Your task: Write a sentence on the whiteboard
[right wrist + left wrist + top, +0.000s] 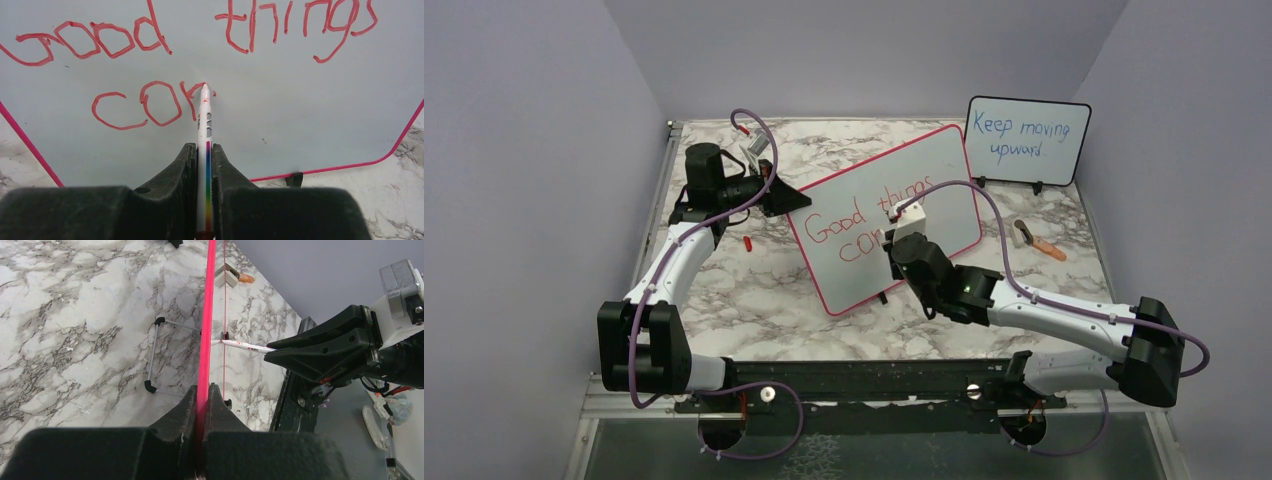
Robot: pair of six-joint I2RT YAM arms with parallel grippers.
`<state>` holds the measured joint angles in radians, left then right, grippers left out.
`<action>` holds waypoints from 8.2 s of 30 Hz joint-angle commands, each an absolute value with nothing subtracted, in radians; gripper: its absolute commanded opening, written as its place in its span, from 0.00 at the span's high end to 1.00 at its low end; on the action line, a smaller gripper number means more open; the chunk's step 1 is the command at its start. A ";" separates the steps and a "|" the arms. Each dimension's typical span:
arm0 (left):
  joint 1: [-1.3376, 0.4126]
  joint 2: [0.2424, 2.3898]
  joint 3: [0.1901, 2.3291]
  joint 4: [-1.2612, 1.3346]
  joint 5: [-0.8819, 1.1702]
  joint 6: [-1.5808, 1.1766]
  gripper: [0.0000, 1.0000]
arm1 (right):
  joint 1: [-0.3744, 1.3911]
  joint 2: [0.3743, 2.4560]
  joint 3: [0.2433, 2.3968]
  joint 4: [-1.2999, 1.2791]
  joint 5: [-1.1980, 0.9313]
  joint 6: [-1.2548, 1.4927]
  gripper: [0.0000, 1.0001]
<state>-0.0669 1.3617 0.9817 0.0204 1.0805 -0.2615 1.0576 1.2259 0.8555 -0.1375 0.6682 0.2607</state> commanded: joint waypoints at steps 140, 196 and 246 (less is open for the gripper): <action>-0.078 1.409 0.966 -0.063 0.973 -0.178 1.00 | 0.985 1.170 0.829 -0.265 0.587 0.310 0.99; -0.078 1.411 0.968 -0.065 0.971 -0.176 1.00 | 0.914 1.106 0.820 -0.179 0.578 0.267 0.99; -0.078 1.418 0.971 -0.069 0.971 -0.175 1.00 | 0.913 1.103 0.782 -0.274 0.534 0.328 0.99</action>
